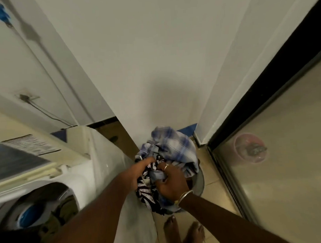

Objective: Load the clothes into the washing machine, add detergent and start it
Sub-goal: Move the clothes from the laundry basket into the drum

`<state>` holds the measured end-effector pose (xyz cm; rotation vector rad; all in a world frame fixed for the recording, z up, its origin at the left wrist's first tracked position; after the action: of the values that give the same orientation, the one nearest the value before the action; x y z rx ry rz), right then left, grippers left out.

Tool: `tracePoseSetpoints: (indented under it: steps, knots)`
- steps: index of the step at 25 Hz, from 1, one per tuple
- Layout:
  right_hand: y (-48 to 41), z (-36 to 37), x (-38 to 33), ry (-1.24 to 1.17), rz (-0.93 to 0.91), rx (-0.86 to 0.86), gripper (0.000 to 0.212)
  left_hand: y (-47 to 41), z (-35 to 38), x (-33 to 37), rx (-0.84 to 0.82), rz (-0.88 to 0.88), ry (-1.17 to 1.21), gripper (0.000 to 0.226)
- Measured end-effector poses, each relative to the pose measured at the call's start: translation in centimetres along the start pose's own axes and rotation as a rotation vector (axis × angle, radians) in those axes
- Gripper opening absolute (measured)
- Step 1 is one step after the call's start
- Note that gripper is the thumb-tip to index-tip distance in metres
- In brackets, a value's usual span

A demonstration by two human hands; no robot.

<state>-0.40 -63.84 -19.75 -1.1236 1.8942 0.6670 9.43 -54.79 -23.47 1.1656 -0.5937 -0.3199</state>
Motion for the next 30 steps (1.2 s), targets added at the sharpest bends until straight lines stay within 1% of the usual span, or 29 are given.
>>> tracePoseSetpoints:
  steps: [1, 3, 5, 6, 7, 8, 9, 11, 12, 13, 14, 15, 16, 17, 18, 19, 20, 21, 23, 26, 30]
  knots:
    - [0.4, -0.3, -1.6, 0.007, -0.037, -0.018, 0.016, 1.9, 0.1, 0.6, 0.045, 0.035, -0.018, 0.057]
    - [1.4, -0.7, -3.6, 0.013, -0.102, -0.086, 0.031, 4.0, -0.4, 1.7, 0.213, 0.125, -0.092, 0.036]
    - [2.5, -1.4, -5.4, 0.034, -0.163, -0.169, 0.044, 6.3, -0.8, 2.7, 0.405, 0.250, -0.153, 0.025]
    - [3.2, -2.1, -6.5, 0.063, -0.202, -0.179, 0.049, 7.8, -0.7, 3.1, 0.444, 0.308, -0.153, 0.023]
    - [3.8, -3.2, -7.4, 0.093, -0.234, -0.144, 0.052, 9.2, -0.4, 3.5, 0.450, 0.362, -0.131, 0.021]
    - [4.3, -4.6, -8.2, 0.114, -0.246, -0.071, 0.051, 10.7, 0.1, 3.9, 0.432, 0.409, -0.115, 0.022]
    - [4.6, -6.3, -9.2, 0.104, -0.244, 0.029, 0.046, 12.1, 0.6, 4.2, 0.403, 0.448, -0.099, 0.023]
    - [5.1, -10.2, -11.3, 0.001, -0.227, 0.287, 0.028, 16.0, 1.8, 4.4, 0.355, 0.525, -0.060, 0.021]
    - [5.2, -12.0, -12.0, -0.037, -0.209, 0.427, 0.022, 18.0, 2.4, 4.3, 0.335, 0.553, -0.057, 0.018]
    - [5.3, -13.8, -12.5, -0.051, -0.164, 0.558, 0.024, 19.8, 3.0, 4.3, 0.308, 0.577, -0.057, 0.013]
    - [5.3, -15.4, -12.7, -0.052, -0.098, 0.652, 0.032, 21.9, 3.4, 4.3, 0.291, 0.606, -0.048, 0.010]
    - [5.1, -16.5, -12.7, -0.079, -0.014, 0.700, 0.045, 23.9, 3.6, 4.3, 0.275, 0.648, -0.035, 0.014]
    - [5.2, -17.3, -12.9, -0.166, 0.090, 0.693, 0.061, 26.5, 3.8, 4.1, 0.269, 0.689, -0.038, 0.023]
    - [5.3, -17.5, -13.4, -0.335, 0.206, 0.625, 0.077, 28.8, 3.9, 4.0, 0.266, 0.718, -0.045, 0.030]
    - [5.4, -17.1, -14.3, -0.542, 0.277, 0.528, 0.091, 31.2, 4.0, 3.8, 0.258, 0.756, -0.041, 0.029]
    - [5.5, -16.8, -15.8, -0.728, 0.261, 0.436, 0.099, 33.5, 4.0, 3.5, 0.257, 0.786, -0.040, 0.021]
    - [5.5, -16.5, -17.6, -0.868, 0.199, 0.369, 0.095, 35.8, 4.0, 3.1, 0.262, 0.805, -0.045, 0.010]
    - [6.0, -16.1, -20.1, -0.952, 0.126, 0.320, 0.084, 38.1, 3.5, 2.5, 0.273, 0.824, -0.049, 0.005]
    - [6.9, -15.2, -24.5, -1.055, 0.059, 0.270, 0.062, 41.0, 2.5, 1.7, 0.266, 0.825, -0.038, 0.008]
    - [8.7, -12.8, -30.1, -1.104, -0.008, 0.310, 0.042, 45.2, -1.0, -0.3, 0.268, 0.823, -0.001, 0.011]
    - [10.6, -8.5, -34.9, -1.052, -0.015, 0.341, 0.030, 48.9, -6.9, -3.3, 0.328, 0.844, 0.047, 0.014]
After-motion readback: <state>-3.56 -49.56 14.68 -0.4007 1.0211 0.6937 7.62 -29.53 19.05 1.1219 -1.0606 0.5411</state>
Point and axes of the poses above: each hand's wrist, its own y-axis away from the middle knuckle, its own z-axis out of the palm, x = y × z, the point moved 5 cm from there along -y, towards the middle knuckle, and after that the axes turned 2 degrees about -y, right-handed, at the moved point
